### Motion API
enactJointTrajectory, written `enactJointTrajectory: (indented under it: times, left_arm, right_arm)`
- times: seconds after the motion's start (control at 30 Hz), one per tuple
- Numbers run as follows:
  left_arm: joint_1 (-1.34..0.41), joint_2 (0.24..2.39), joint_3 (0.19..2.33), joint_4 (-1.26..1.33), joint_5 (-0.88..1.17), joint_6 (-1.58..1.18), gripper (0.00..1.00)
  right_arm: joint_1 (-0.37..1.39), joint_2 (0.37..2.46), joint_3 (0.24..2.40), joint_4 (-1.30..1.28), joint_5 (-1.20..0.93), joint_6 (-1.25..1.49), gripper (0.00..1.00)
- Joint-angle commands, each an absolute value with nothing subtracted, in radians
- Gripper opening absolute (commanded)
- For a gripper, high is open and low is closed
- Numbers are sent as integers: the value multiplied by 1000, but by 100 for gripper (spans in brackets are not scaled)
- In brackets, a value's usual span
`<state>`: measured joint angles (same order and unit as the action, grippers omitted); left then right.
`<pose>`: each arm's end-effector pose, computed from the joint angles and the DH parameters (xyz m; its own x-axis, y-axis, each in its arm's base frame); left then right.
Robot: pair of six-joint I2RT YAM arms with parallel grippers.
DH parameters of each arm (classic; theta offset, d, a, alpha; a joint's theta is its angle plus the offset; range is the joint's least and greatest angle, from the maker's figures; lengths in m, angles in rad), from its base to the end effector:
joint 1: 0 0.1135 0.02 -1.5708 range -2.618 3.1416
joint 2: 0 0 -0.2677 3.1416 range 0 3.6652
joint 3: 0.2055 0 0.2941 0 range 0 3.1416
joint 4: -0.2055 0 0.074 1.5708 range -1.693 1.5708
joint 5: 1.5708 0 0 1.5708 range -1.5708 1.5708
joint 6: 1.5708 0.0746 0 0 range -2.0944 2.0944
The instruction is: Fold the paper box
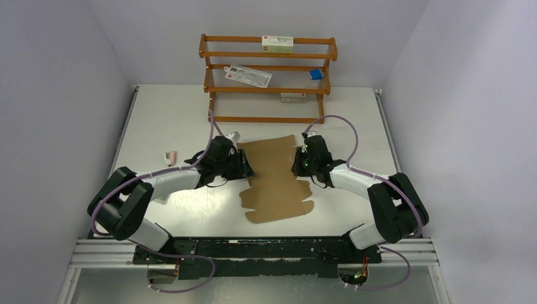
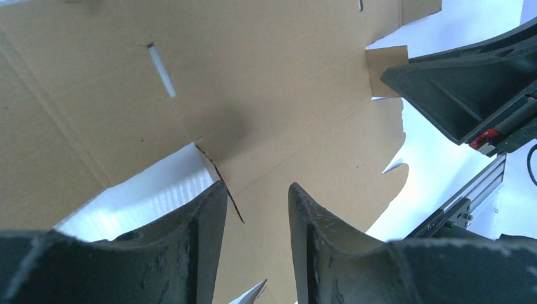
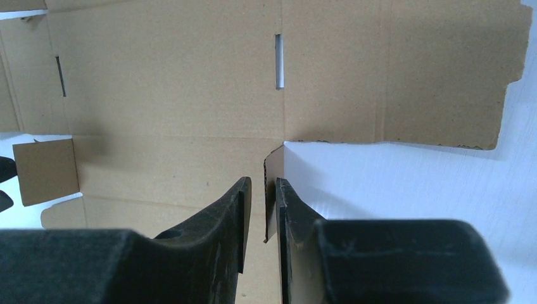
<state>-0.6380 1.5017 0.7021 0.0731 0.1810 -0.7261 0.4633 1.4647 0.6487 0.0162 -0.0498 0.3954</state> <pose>0.2775 -0.2225 0.1180 -0.8598 -0.1756 -0.4796 0.1646 0.7936 -0.5857 0.2990 0.1535 0.1046 -0.7760 0.0424 -0.6293 -0.1934 0.9337 0.3014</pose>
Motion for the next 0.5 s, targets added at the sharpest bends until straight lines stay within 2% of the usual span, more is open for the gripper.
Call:
enactJointTrajectory:
  times: [0.0, 0.47]
  left_arm:
    - [-670, 1529, 753, 53, 150, -731, 46]
    - [-732, 1584, 847, -51, 56, -679, 49]
  right_arm:
    - [480, 1464, 673, 5, -21, 391, 25]
    - [488, 1460, 679, 3, -3, 382, 27]
